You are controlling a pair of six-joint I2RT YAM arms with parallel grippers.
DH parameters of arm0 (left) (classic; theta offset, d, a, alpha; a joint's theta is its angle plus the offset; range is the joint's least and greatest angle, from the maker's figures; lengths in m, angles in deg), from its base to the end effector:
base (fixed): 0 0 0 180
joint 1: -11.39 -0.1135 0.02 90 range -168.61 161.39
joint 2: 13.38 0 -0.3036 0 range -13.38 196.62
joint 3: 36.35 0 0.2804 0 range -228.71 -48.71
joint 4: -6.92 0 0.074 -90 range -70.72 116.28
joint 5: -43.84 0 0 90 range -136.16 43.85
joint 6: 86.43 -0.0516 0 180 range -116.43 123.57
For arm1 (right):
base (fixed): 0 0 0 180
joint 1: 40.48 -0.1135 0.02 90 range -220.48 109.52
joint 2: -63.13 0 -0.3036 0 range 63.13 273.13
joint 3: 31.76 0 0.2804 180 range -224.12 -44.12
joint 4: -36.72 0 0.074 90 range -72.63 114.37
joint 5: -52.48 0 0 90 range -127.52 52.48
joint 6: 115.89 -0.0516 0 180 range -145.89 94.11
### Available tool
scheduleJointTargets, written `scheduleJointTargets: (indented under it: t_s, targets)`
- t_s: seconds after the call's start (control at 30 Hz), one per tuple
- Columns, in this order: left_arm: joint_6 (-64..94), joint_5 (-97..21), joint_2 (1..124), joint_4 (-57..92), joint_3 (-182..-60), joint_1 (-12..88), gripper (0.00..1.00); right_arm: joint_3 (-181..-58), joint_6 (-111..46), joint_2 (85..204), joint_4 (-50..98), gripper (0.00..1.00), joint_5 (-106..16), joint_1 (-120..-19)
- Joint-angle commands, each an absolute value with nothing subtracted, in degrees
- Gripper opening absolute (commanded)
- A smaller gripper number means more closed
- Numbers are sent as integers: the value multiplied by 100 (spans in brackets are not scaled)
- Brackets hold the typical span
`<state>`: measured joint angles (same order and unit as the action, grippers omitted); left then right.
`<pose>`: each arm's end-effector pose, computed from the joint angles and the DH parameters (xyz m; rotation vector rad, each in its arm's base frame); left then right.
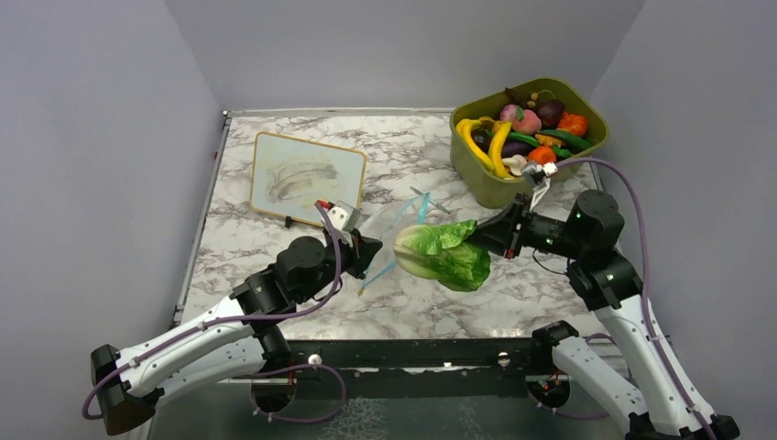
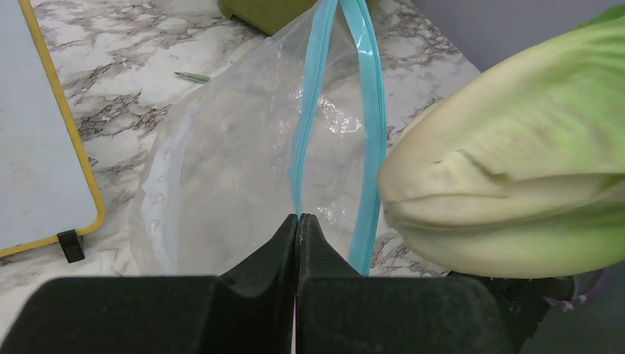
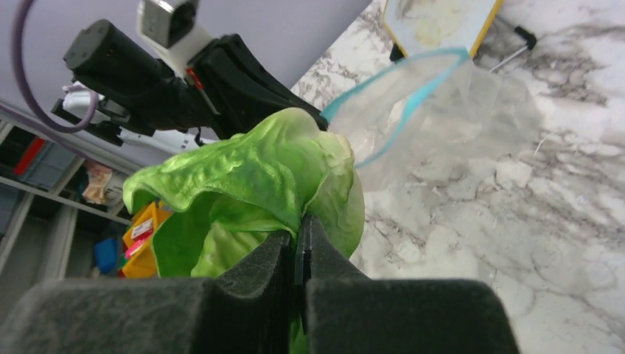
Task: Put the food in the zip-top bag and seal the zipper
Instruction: Place the fake vegetable in the zipper food storage bag.
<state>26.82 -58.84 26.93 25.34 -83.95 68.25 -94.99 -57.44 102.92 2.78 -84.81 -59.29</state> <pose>0.1126 -0.1518 0.3215 0.3682 1.7964 -0.8112 0.1309 0.0846 0.3995 -0.4473 1.8436 1.3371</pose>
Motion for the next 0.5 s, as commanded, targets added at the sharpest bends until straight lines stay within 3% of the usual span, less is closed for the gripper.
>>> scheduleJointTargets:
  t_s: [0.0,0.47]
  targets:
    - [2981,-5595,2517,2091,-8437,6835,0,-9001,-6459,10284,1314,1,-8880,-5955]
    - [3260,-5369,2354,1614,-8067,6837,0,-8100,-7340,10236,1927,1,-8325,-5955]
